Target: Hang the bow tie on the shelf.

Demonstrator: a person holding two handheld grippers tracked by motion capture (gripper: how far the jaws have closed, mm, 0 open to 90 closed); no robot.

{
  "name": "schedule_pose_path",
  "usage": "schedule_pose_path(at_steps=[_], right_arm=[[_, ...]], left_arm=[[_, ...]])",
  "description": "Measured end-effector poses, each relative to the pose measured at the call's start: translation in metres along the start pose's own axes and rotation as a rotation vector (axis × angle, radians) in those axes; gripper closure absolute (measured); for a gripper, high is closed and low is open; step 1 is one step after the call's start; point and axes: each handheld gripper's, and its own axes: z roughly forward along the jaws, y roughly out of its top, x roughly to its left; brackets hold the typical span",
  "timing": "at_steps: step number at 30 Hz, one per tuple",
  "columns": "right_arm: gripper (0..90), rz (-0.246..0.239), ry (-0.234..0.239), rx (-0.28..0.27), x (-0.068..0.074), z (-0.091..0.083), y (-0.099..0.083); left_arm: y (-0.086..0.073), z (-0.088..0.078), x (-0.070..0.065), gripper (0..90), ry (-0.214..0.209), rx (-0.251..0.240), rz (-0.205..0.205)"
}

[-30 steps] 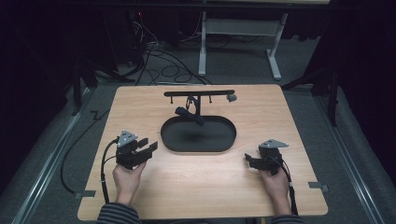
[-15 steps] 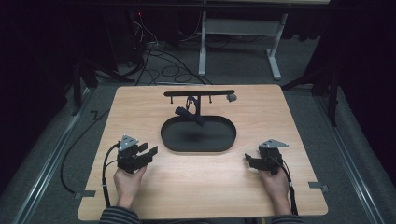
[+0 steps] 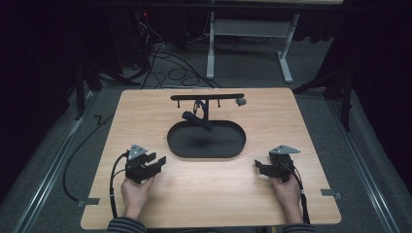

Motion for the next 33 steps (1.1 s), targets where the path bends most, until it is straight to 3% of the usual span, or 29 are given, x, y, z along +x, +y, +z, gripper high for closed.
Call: schedule_pose_path(at_steps=[7,19,29,33], right_arm=[[31.4,-0.001,-0.001,0.0,0.0,0.0,0.0],[31.4,-0.002,-0.001,0.0,0.0,0.0,0.0],[31.4,-0.002,-0.001,0.002,0.0,0.0,0.0],[31.4,-0.004,-0.001,0.001,0.0,0.0,0.0]], left_arm=[[-0.006,0.006,0.0,51.6,0.011,0.016,0.003],[-0.018,0.02,-0.001,48.0,0.069,0.054,0.038],[-0.026,0.033,-0.007,45.7,0.12,0.112,0.111],[-0.032,0.034,-0.009,44.1,0.126,0.078,0.115]])
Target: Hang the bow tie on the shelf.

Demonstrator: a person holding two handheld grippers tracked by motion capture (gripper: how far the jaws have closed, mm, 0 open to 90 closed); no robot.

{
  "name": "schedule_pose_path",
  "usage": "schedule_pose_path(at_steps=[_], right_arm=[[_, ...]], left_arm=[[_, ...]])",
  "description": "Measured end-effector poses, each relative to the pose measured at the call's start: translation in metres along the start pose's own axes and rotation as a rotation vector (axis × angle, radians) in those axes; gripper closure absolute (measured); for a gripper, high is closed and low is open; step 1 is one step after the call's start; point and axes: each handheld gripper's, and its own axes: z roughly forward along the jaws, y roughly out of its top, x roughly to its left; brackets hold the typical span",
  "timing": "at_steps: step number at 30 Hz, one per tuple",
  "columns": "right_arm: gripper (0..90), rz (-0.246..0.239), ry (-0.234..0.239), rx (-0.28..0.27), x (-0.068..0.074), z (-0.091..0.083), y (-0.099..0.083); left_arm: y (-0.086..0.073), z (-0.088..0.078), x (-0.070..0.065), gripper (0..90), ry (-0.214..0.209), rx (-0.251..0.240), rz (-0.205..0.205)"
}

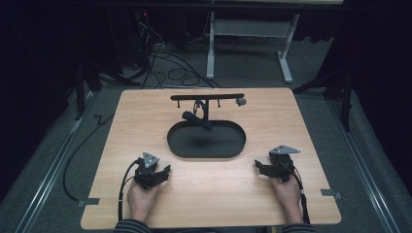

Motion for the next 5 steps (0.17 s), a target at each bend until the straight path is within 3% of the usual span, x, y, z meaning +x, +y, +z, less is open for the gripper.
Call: schedule_pose_path(at_steps=[5], right_arm=[[31.4,0.001,-0.001,0.001,0.0002,0.0,0.0]], left_arm=[[-0.0005,-0.0004,-0.0009,43.4,0.003,0.0,-0.002]])
